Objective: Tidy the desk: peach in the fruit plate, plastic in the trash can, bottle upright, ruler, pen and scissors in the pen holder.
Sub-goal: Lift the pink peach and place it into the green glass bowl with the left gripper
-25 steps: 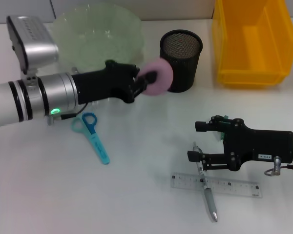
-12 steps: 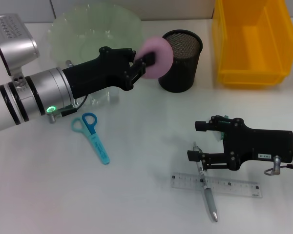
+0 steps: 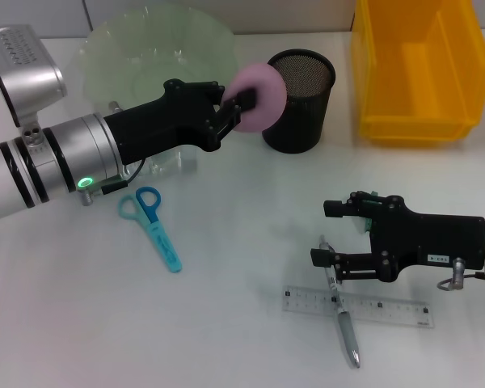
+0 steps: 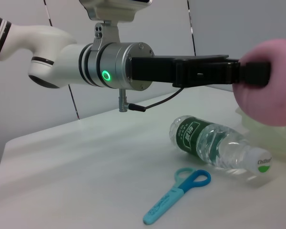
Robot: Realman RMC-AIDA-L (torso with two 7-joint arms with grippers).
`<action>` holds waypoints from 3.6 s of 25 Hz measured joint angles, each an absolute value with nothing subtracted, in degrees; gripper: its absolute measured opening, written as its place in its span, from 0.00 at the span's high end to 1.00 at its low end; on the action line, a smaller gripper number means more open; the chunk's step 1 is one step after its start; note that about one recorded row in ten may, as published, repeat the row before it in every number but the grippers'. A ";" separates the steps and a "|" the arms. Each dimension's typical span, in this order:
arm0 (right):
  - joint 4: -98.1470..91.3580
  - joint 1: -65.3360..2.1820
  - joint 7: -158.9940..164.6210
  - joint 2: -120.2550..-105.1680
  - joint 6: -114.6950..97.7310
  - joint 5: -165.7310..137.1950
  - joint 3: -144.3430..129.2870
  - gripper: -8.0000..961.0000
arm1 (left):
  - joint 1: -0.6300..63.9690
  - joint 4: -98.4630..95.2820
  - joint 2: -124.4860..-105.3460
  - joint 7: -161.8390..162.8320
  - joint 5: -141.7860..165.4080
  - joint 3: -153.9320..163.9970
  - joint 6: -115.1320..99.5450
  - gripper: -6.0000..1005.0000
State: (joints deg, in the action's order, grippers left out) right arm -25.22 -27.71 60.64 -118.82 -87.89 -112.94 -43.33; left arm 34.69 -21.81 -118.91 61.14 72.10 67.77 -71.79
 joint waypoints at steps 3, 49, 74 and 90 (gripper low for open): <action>-25.22 -27.73 60.64 -118.82 -87.89 -112.94 -43.33 0.15 | 34.73 -21.71 -118.91 61.06 72.07 67.66 -71.73 0.89; -25.22 -28.03 60.64 -118.95 -87.89 -112.94 -43.33 0.15 | 38.24 -15.64 -119.18 38.73 41.40 67.51 -48.33 0.89; -25.26 -28.12 60.64 -118.91 -87.89 -112.92 -43.33 0.15 | 38.41 -15.49 -119.18 38.53 41.31 67.76 -48.50 0.87; -25.32 -28.12 60.64 -118.91 -87.89 -112.67 -43.33 0.15 | 38.58 -15.47 -119.18 38.75 41.31 67.67 -48.39 0.28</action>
State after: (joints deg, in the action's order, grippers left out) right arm -25.32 -28.12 60.64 -118.91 -87.89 -112.67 -43.33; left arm 38.58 -15.47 -119.18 38.75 41.31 67.67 -48.39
